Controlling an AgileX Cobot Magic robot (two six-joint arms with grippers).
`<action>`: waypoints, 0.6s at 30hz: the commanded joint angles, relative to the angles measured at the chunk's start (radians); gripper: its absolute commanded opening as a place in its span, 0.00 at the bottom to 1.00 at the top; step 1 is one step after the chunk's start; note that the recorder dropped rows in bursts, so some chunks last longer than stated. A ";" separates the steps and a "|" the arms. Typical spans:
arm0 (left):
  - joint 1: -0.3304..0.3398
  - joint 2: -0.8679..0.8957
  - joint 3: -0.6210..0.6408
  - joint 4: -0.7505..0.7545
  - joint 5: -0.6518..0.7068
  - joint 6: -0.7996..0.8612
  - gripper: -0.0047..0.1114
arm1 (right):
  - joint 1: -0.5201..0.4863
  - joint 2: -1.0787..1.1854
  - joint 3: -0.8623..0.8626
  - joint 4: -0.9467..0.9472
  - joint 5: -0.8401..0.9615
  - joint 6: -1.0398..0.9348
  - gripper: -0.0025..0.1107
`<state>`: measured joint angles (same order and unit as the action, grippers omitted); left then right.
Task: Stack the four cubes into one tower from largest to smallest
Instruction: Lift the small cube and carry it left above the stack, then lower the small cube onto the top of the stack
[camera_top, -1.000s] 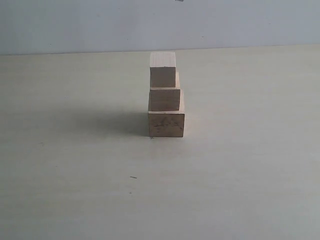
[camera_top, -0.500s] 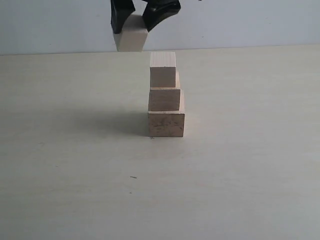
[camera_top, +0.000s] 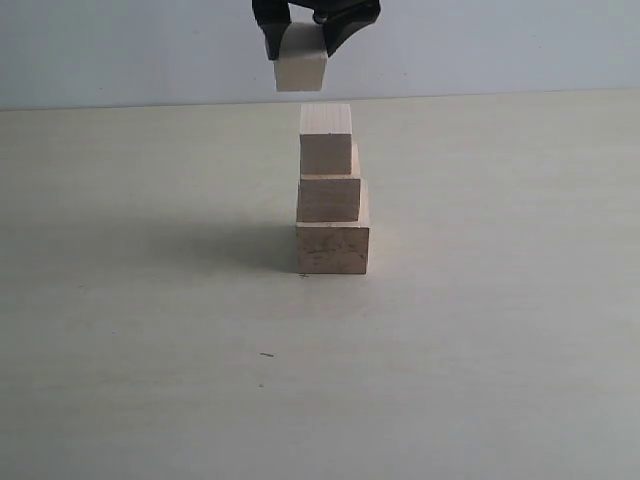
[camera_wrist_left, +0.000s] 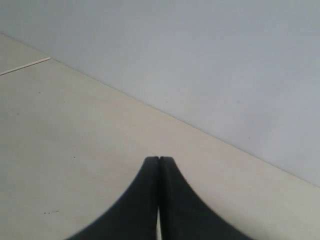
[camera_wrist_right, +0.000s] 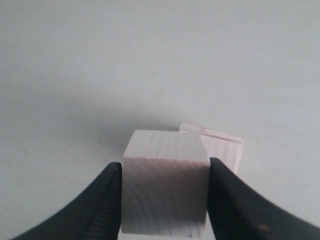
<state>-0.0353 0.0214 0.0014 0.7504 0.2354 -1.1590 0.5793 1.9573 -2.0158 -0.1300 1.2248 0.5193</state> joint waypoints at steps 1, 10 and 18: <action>-0.006 0.004 -0.001 0.004 -0.004 0.004 0.04 | -0.046 0.013 -0.004 0.079 -0.004 -0.004 0.02; -0.006 0.004 -0.001 0.004 -0.004 0.004 0.04 | -0.056 -0.016 -0.004 0.071 -0.004 -0.046 0.02; -0.006 0.004 -0.001 0.004 -0.004 0.004 0.04 | -0.059 0.002 0.056 0.053 -0.004 -0.064 0.02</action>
<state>-0.0353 0.0214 0.0014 0.7504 0.2354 -1.1590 0.5246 1.9553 -1.9833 -0.0697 1.2251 0.4670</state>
